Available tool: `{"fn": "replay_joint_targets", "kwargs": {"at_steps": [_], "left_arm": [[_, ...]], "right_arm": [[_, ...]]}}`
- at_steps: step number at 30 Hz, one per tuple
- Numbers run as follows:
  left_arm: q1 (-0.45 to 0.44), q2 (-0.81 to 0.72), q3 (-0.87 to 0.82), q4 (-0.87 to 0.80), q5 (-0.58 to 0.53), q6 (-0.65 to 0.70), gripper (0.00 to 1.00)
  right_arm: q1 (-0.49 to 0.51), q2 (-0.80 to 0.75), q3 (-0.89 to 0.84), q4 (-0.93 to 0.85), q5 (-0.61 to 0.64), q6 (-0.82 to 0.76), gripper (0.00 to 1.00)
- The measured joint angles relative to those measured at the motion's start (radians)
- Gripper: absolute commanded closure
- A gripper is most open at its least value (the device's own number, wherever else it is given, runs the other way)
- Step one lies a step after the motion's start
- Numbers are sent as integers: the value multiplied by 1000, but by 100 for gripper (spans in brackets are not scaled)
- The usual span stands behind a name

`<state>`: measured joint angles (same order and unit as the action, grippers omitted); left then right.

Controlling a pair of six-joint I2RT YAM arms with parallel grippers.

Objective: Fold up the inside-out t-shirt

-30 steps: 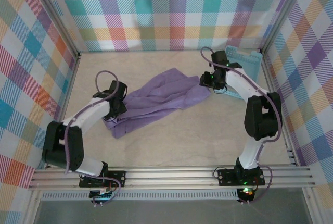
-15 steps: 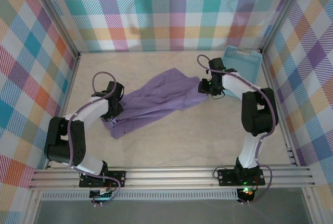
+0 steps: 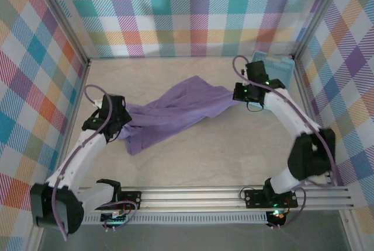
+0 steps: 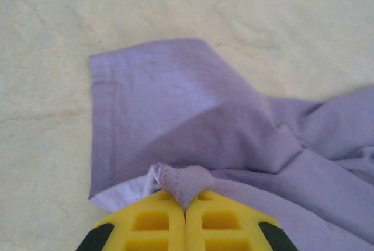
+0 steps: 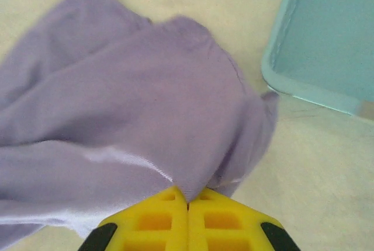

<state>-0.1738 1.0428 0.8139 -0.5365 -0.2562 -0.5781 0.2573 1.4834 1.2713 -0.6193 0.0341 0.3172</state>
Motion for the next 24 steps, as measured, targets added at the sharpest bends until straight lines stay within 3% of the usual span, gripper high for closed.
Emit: {"fn": "replay_joint_targets", "kwargs": {"at_steps": [4, 7, 9, 13, 15, 17, 19, 24], "left_arm": [[1, -135, -54, 34, 39, 2, 100], [39, -119, -55, 56, 66, -3, 99], [98, -64, -64, 92, 120, -8, 90], [158, 157, -63, 141, 263, -1, 88], [148, 288, -35, 134, 303, 8, 81], [142, 366, -16, 116, 307, 18, 73], [142, 401, 3, 85, 286, 26, 72], [143, 403, 44, 65, 212, 24, 61]], "right_arm": [[0, -212, -43, -47, 57, 14, 100], [-2, -302, -68, -93, 92, 18, 100], [-2, -322, -74, -121, 99, 18, 100], [-2, -314, -86, -132, 50, 18, 100], [-2, -290, -90, -130, -9, 18, 100], [-2, -249, -92, -117, -55, 18, 100], [-2, -200, -93, -106, -79, 18, 100], [-2, -60, -63, -92, -92, 19, 100]]}}
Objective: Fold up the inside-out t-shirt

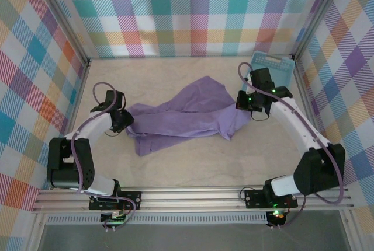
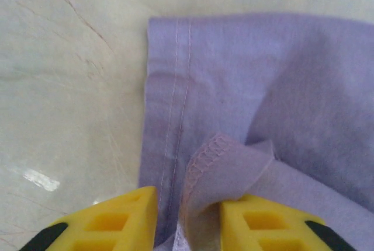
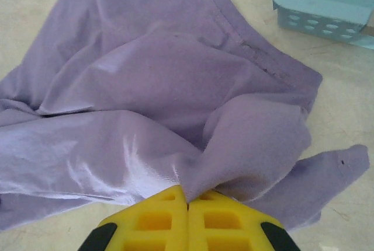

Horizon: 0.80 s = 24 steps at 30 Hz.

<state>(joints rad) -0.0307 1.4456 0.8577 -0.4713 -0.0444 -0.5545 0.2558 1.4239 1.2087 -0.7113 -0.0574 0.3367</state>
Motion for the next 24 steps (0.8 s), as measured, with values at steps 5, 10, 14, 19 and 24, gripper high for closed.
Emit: {"fn": "replay_joint_targets", "kwargs": {"at_steps": [5, 10, 14, 19, 24], "left_arm": [[-69, -214, -61, -17, -92, -31, 49], [-211, -477, -167, -49, -130, -122, 48], [-282, -500, -251, -49, -129, -220, 49], [-289, -403, -325, 4, -82, -297, 52], [-289, -325, -326, 103, -51, -315, 53]], "right_arm": [[-1, 82, 84, 19, 22, 6, 100], [-1, 140, 135, 49, 18, 18, 100], [-1, 164, 136, 60, 14, 22, 100], [-1, 166, 136, 61, 14, 21, 100], [-1, 165, 136, 65, 10, 21, 100]]}}
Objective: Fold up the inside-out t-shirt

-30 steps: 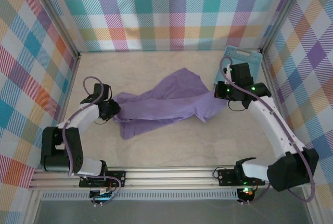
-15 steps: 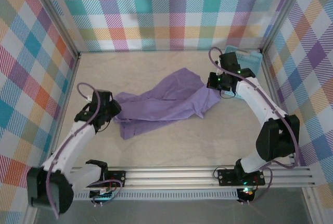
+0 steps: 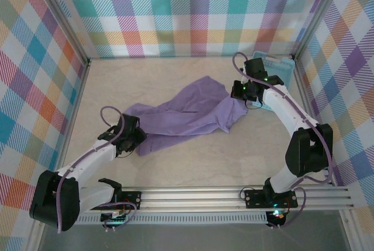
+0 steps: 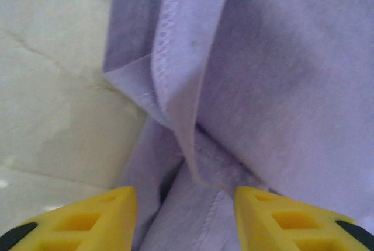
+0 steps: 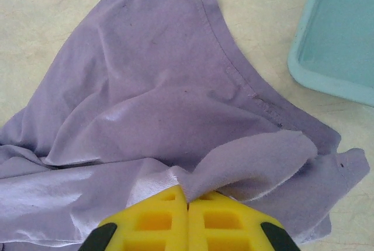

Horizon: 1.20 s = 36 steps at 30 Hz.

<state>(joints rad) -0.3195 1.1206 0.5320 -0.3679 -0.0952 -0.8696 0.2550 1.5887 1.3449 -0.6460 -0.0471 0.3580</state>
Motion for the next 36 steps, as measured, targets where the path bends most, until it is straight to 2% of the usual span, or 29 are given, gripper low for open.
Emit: {"fn": "replay_joint_targets", "kwargs": {"at_steps": [7, 22, 25, 29, 33, 36], "left_arm": [[0, 34, 0, 87, 0, -2, 59], [43, 92, 6, 108, -5, 35, 99], [55, 72, 27, 72, -26, 58, 100], [78, -29, 73, 7, -70, 94, 100], [121, -117, 133, -23, -103, 131, 100], [141, -110, 171, -29, -118, 146, 100]], "right_arm": [[0, 0, -4, 2, -8, 0, 100], [-6, 0, -4, -3, 5, 0, 100], [-7, 1, -2, -13, 13, 0, 100], [-7, 40, 48, -35, 18, 0, 100], [-6, 166, 154, -39, 8, 0, 100], [4, 273, 230, -46, -3, 0, 100]]}}
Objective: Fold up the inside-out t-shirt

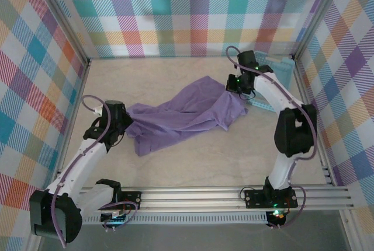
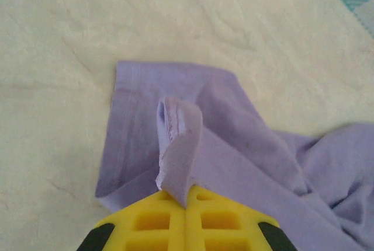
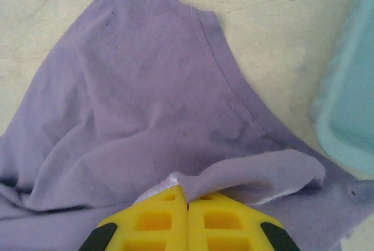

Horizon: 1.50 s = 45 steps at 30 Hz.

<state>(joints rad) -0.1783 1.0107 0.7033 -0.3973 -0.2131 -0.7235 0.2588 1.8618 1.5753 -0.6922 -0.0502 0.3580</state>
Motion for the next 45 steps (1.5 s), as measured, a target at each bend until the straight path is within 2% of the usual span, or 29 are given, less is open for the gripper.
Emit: {"fn": "replay_joint_targets", "kwargs": {"at_steps": [3, 4, 6, 9, 18, 24, 32, 40, 45], "left_arm": [[34, 36, 12, -2, 2, 10, 100], [49, 50, 13, -2, 4, 11, 100], [92, 83, 14, -7, 13, 15, 100], [157, 107, 18, -25, 21, 22, 100], [334, 156, 69, -47, 44, 60, 100], [443, 188, 69, -47, 63, 59, 100], [449, 208, 69, -45, 78, 59, 100], [449, 208, 69, -46, 86, 59, 100], [449, 208, 69, -45, 86, 59, 100]], "right_arm": [[14, 89, 65, -17, -4, 0, 98], [20, 108, 80, -24, -5, 0, 93], [32, 131, 98, -33, -8, 2, 75], [42, 126, 94, -39, -6, -7, 63], [37, 20, -31, -7, -12, -44, 64], [35, 20, -114, 31, -50, -37, 65], [45, 36, -169, 109, -120, -15, 63], [60, 77, -233, 140, -101, 0, 61], [60, 103, -241, 148, -67, -1, 56]]}}
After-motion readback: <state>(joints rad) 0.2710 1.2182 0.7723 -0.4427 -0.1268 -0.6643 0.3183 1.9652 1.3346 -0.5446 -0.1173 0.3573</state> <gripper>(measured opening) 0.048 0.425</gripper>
